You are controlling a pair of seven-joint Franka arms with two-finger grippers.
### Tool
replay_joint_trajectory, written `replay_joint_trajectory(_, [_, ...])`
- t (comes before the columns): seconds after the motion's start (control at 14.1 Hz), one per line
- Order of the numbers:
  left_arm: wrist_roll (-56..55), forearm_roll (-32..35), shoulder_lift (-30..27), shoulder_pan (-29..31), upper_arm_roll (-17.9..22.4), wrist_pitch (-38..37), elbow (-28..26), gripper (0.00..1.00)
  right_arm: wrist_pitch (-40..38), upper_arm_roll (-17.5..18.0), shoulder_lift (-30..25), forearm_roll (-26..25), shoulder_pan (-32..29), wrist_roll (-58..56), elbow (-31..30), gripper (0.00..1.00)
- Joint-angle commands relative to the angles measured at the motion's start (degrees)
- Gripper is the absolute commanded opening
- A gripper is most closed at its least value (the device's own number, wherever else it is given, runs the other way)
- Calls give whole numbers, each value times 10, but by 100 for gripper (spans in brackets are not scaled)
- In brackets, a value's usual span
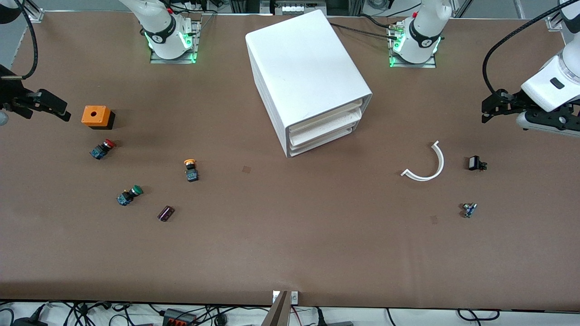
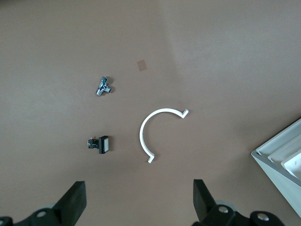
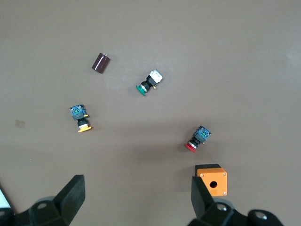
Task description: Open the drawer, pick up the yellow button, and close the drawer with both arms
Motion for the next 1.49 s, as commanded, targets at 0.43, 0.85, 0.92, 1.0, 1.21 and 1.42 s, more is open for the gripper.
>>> replay_joint_trajectory(0.43, [14, -7, -8, -2, 1, -14, 1, 100, -27, 9, -5, -5, -7, -6, 5, 100])
replay_joint_trajectory(0.85, [14, -7, -8, -3, -2, -14, 2, 100, -25, 9, 6, -6, -8, -6, 3, 100])
replay_joint_trajectory(0.92, [14, -7, -8, -3, -3, -14, 2, 100, -24, 9, 6, -6, -8, -6, 3, 100])
replay_joint_trajectory(1.0, [14, -6, -8, -3, -3, -14, 2, 100, -24, 9, 6, -7, -7, -6, 3, 100])
replay_joint_trajectory(1.21, [14, -7, -8, -3, -3, -14, 2, 100, -20, 9, 10, -8, -5, -6, 3, 100])
replay_joint_trajectory(1.42, [14, -6, -8, -3, -3, -14, 2, 100, -19, 9, 10, -8, -5, -6, 3, 100])
